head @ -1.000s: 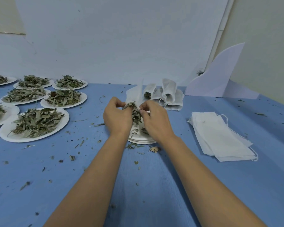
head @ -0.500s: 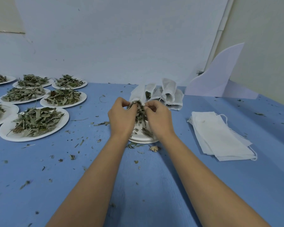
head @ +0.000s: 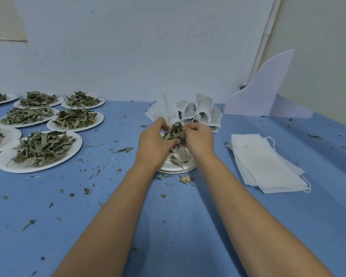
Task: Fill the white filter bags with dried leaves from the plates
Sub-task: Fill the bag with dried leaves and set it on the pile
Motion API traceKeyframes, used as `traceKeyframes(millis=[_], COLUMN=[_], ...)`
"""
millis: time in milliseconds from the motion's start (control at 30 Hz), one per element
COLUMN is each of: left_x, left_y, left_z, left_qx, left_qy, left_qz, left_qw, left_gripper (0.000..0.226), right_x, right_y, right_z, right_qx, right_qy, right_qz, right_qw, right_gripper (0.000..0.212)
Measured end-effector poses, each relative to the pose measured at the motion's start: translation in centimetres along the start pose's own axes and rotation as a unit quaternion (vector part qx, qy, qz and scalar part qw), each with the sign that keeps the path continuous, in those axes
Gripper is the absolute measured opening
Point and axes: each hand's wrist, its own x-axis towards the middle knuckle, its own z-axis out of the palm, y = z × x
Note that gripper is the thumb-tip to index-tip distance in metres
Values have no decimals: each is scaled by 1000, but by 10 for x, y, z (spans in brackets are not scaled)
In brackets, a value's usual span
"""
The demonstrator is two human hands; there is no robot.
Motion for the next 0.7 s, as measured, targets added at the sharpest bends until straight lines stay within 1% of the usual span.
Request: traceKeyframes(millis=[67,133,200,267,300,367,433,467,500,567,633,700], left_x=[-1,-2,-3,-3,-2,1,3,4,4,4,4,5], left_y=[0,0,0,0,0,-1,-2,-2,-3,-4,-4,-3], left_z=[2,4,4,2,1,-2,-4,-5,-6,-7,-7,-8], left_qx=[19,47,69,74,74,76,66,55,43,29,24,22], left_qy=[12,27,47,66,73,77,73,74,77,85,98,117], left_qz=[2,4,6,9,10,7,3,-1,-6,-17,-29,-40], left_qw=[1000,999,997,995,995,994,995,996,996,996,994,992], left_gripper=[31,30,29,25,22,18,16,16,18,21,22,24], right_x=[-1,-5,-7,-7,-7,-6,-6,-5,-3,-4,-7,-10], right_y=[0,1,1,-1,-2,-8,-8,-7,-5,-5,-7,-6], right_z=[2,4,6,6,5,0,-8,-10,-12,-13,-8,-3], right_qx=[4,11,15,51,84,146,161,138,88,-26,-101,-137], right_qy=[-10,-16,-27,-47,-65,-105,-132,-132,-122,-92,-77,-80], right_qz=[13,21,36,53,64,93,109,99,72,-9,-78,-123], right_qw=[1000,1000,999,996,992,979,972,977,986,995,989,980], right_gripper=[18,31,32,32,27,10,8,9,12,18,14,9])
